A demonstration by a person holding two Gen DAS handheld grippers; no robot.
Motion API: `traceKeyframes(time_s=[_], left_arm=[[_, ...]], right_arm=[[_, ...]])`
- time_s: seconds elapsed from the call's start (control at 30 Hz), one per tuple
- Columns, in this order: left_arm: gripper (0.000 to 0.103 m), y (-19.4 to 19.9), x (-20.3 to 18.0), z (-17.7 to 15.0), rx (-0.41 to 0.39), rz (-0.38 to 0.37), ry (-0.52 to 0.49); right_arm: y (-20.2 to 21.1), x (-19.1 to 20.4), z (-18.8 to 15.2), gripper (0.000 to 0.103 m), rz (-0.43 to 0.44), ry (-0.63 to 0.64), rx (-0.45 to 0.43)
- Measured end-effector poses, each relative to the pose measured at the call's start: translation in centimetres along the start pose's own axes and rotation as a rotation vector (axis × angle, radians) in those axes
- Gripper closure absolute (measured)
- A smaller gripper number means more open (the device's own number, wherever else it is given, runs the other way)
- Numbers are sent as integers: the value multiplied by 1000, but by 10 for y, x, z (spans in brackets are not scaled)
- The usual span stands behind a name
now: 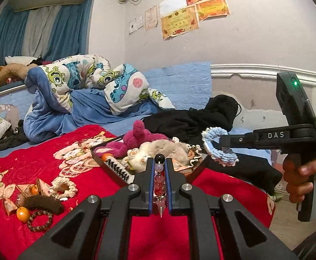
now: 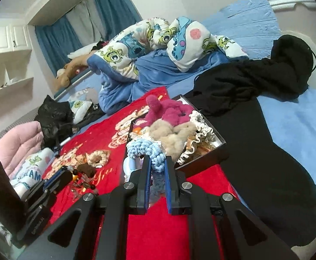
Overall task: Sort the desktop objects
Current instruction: 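Lower the crocheted ring and bead bracelet into the black box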
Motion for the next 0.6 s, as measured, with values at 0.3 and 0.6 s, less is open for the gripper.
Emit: traceKeyframes(time_s=[0.3, 0.6], left_arm=[[93, -26, -12, 3, 21, -23, -8], [93, -68, -11, 24, 35, -37, 7]], right_arm=[[-14, 3, 7, 92, 16, -13, -11], [-27, -6, 22, 92, 62, -97, -71]])
Point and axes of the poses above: each gripper's, at about its wrist camera, not at the fingertips, and y roughly against the way its jaws point, x to its left, z to its top, the point moved 3 cm from there along -y, roughly the way its jaws point, and after that the axes turned 15 degrees about y, right-handed, at the moved point
